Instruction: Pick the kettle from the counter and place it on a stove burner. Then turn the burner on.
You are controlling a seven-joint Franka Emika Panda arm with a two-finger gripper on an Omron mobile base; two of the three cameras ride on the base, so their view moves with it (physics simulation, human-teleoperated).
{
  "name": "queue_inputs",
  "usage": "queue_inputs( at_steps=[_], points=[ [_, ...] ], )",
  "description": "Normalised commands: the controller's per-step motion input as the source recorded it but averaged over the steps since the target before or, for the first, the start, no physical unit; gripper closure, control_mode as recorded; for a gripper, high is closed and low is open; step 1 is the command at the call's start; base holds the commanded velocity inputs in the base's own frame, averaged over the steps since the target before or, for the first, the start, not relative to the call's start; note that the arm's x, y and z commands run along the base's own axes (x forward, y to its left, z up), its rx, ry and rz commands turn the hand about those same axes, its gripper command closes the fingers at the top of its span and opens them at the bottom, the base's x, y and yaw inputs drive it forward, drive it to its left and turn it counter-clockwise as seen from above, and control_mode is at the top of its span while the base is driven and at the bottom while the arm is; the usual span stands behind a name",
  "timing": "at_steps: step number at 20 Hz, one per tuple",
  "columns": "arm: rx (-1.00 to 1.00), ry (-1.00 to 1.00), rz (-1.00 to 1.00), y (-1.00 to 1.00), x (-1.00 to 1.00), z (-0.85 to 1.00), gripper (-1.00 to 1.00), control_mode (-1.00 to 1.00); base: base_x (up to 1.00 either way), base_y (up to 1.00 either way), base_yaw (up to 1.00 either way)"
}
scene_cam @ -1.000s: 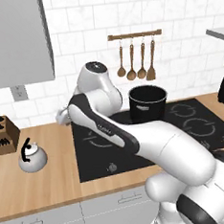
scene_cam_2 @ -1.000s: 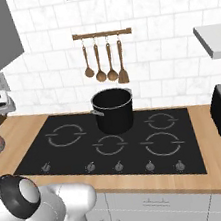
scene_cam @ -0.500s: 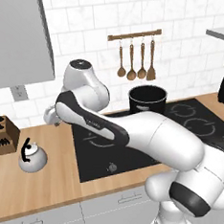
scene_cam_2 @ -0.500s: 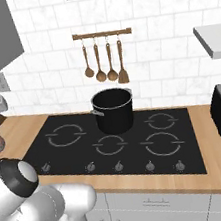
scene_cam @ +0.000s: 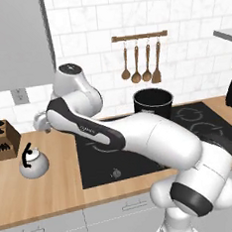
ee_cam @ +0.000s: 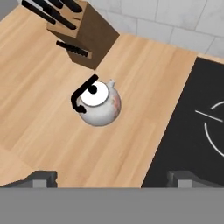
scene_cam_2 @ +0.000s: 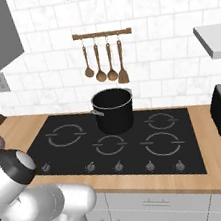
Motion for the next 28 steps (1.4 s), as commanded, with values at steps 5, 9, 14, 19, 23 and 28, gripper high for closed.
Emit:
queue_inputs(
  at_steps=[5, 9, 14, 19, 23, 28],
  points=[
    [0.00, 0.00, -0.01, 0.32, 0.15, -0.01, -1.00, -1.00, 0.00, 0.00, 0.00],
    [0.00, 0.05, -0.09, 0.30, 0.15, -0.07, -1.00, -1.00, 0.00, 0.00, 0.00],
    [-0.03, 0.09, -0.08, 0.24, 0.00, -0.39, -1.00, -1.00, 0.00, 0.00, 0.00],
    [0.00, 0.10, -0.05, 0.26, 0.04, -0.55, -1.00, -1.00, 0.00, 0.00, 0.00],
    [0.00, 0.10, -0.09, 0.20, 0.25, -0.35, -1.00, -1.00, 0.00, 0.00, 0.00],
    [0.00, 0.10, -0.14, 0.23, 0.36, -0.28, -1.00, -1.00, 0.00, 0.00, 0.00]
  ],
)
